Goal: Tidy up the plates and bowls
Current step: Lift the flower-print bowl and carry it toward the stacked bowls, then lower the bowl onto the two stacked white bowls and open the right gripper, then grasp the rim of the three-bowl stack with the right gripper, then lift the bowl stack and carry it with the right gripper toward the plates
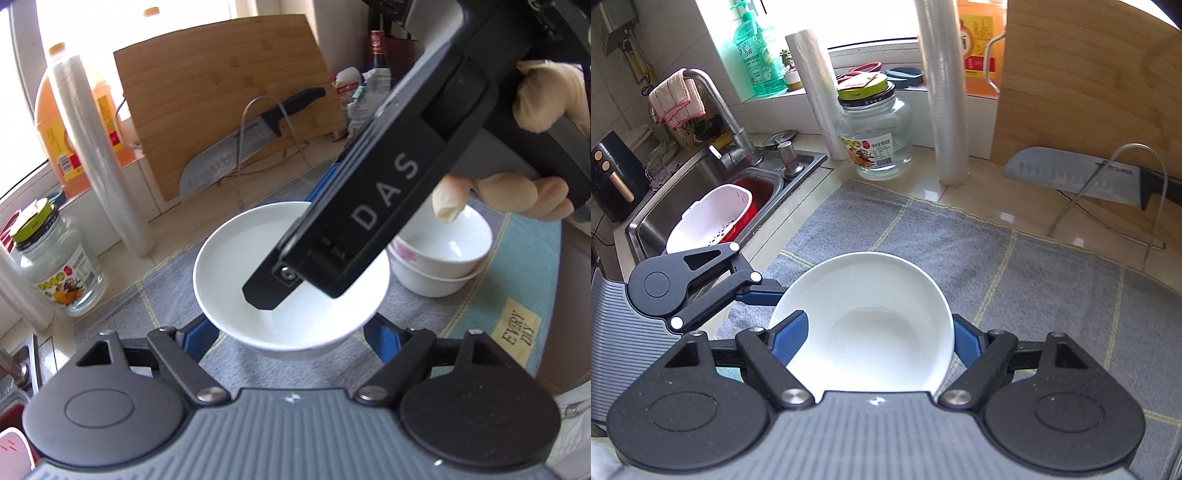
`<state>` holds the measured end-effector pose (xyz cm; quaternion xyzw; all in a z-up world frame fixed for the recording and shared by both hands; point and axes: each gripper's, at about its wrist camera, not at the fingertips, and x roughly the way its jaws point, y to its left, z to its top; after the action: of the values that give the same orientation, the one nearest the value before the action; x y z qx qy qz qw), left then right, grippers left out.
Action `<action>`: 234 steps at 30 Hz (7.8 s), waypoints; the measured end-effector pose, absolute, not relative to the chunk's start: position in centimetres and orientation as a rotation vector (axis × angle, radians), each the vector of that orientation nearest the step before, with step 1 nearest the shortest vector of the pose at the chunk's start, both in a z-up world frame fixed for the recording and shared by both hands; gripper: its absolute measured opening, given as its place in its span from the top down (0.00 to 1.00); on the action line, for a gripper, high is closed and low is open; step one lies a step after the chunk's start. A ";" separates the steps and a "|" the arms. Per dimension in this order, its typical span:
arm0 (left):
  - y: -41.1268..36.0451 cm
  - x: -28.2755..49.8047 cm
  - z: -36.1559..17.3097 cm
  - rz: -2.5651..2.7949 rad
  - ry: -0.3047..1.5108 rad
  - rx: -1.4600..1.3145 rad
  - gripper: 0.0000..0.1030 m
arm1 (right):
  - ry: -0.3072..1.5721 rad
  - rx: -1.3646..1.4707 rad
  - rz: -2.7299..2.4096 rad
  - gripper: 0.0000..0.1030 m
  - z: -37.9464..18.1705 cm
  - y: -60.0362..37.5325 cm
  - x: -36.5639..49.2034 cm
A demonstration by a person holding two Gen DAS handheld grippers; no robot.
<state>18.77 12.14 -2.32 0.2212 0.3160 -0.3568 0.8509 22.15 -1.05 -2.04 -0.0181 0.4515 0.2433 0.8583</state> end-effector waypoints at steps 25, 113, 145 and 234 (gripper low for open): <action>2.9 16.3 -1.3 -0.958 0.580 0.495 0.18 | 0.884 0.028 0.281 0.17 0.0 -11.8 15.6; 5.0 16.3 -4.1 -0.882 0.666 0.359 0.02 | 0.750 -0.052 0.296 0.00 -2.5 -18.1 8.9; 2.7 17.6 -10.1 -0.905 0.784 0.443 0.01 | 0.943 -0.274 0.390 0.00 -12.7 -17.0 12.7; -7.9 19.5 -5.6 -1.293 0.671 0.774 0.22 | 0.955 -0.465 0.831 0.18 -5.4 -24.0 13.3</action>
<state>19.51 -7.90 -5.55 0.3446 0.2987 -0.5756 0.6788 13.30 -24.02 -5.41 -0.2154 0.4422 0.3847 0.7811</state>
